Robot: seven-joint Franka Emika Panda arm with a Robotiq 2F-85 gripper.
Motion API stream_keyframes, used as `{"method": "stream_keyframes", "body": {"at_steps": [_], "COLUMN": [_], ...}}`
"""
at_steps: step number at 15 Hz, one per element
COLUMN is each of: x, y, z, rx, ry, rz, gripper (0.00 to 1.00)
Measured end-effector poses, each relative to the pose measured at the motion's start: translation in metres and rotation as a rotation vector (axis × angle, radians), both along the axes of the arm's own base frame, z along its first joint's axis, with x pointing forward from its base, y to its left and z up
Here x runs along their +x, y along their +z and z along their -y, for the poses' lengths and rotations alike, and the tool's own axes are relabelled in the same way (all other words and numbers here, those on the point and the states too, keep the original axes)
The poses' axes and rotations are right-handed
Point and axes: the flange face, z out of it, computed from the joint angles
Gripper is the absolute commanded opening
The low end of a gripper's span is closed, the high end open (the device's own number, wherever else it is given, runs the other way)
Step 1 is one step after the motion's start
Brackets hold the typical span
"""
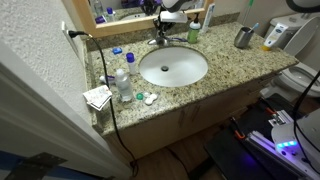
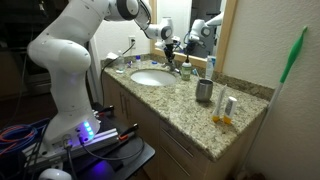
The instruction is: Open the tap faucet.
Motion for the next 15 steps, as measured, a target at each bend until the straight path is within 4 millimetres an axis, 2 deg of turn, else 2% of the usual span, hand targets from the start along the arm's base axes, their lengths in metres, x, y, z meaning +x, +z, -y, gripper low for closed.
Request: {"method": "stream_keyframes", "body": {"at_steps": [4,9,10,11,12,14,15], "x": [-0.011,-0.023,-0.024,-0.026,-0.027,-0.038,-0.046], "y": [0.011,0.003,0.002,0.001,0.001,0.017,0.031], "z": [0.008,0.021,0.026,0.03,0.033,0.035,0.036], "rx": [0.037,0.123,0.153,0.181,0.206,0.229,0.228], "ry": [0.025,0.046,0.052,0.058,0.063,0.098,0.112], "rz": [0.061,0.126,0.134,0.141,0.146,0.141,0.124], "gripper": [0.05,0.05,0.35,0.46,0.5,0.65,0.23]}}
